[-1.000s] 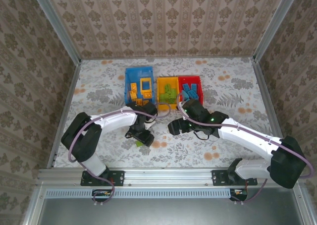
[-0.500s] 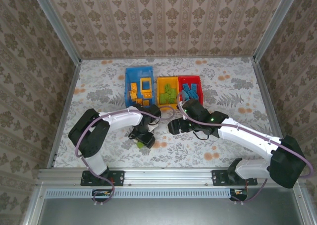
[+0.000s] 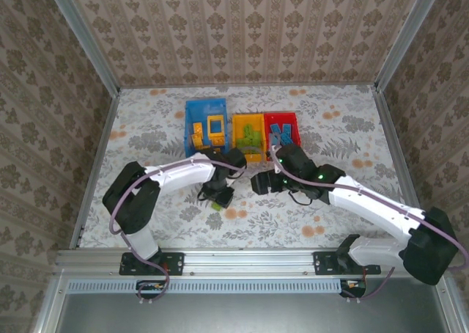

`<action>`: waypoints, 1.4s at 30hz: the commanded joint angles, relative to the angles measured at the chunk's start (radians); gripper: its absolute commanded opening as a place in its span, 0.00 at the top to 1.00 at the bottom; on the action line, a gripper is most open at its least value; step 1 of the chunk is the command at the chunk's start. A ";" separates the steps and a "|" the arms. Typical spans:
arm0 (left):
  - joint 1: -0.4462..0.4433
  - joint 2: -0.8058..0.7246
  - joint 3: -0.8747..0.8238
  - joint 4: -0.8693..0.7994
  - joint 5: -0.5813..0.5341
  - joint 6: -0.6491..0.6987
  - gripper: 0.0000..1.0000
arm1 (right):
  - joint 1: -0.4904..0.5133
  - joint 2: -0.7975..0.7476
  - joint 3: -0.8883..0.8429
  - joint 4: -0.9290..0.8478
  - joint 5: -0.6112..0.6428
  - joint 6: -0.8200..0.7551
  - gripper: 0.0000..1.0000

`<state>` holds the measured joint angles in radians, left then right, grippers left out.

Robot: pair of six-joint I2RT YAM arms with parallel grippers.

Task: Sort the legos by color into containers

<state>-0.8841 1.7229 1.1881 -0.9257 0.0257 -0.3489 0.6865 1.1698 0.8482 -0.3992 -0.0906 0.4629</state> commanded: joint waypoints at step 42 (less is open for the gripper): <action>0.192 0.602 1.242 -0.156 -0.120 -0.165 0.44 | -0.335 -0.004 0.102 0.037 -0.113 0.161 0.14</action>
<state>-0.6792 2.4248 2.4020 -1.0637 -0.0654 -0.5045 0.3576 1.1637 0.9104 -0.3115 -0.1959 0.6640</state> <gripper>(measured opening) 0.558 0.856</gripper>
